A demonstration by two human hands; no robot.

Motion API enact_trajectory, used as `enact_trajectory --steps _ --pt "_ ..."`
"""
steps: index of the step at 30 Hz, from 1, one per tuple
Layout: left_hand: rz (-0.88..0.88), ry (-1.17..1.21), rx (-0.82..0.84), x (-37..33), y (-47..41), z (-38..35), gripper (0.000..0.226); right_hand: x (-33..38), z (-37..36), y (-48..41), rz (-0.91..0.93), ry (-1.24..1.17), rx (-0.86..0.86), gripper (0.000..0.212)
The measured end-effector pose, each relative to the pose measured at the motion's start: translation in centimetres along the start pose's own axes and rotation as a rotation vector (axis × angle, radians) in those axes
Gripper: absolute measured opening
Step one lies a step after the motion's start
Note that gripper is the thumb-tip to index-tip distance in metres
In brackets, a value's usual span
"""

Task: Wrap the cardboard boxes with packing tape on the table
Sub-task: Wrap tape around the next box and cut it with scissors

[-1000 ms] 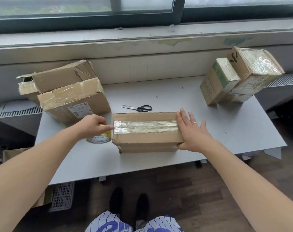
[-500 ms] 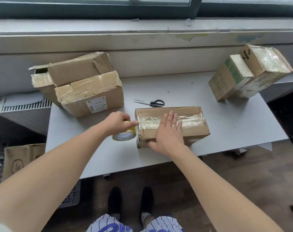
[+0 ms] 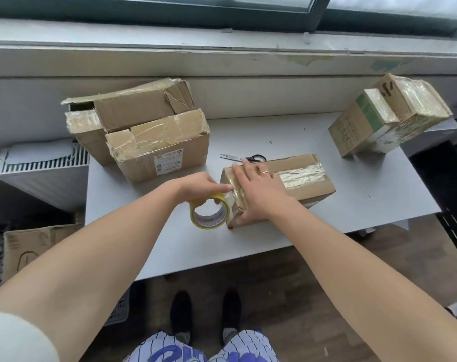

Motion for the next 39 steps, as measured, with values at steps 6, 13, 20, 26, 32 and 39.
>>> enact_trajectory --steps 6,13,20,26,32,39 --pt "-0.021 0.390 0.016 1.2 0.5 1.6 0.030 -0.6 0.7 -0.5 0.006 0.049 0.002 0.142" --pt "-0.110 0.395 -0.062 0.7 1.4 3.4 0.040 0.2 0.0 -1.0 0.055 0.000 -0.005 0.131" --pt "-0.246 0.593 -0.131 -4.4 5.2 6.5 0.045 -2.2 5.9 1.1 0.137 -0.321 -0.112 0.134" --pt "-0.273 0.584 -0.093 -9.4 9.0 8.4 0.033 -3.5 8.4 3.0 0.223 -0.667 -0.096 0.135" --pt "-0.164 0.541 -0.172 -9.4 9.4 8.9 0.035 -3.3 8.2 3.6 0.305 -0.793 -0.096 0.120" --pt "-0.281 0.609 -0.191 -11.5 11.1 7.7 0.036 -5.1 7.2 3.4 0.343 -0.926 -0.147 0.112"
Point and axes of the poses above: each hand's wrist, its own y-axis away from the middle knuckle, its own z-axis out of the back of the hand, x = y × z, the point moved 10 cm from there along -y, towards the middle knuckle, and after that the axes turned 13 degrees about y, right-handed, at the moved point
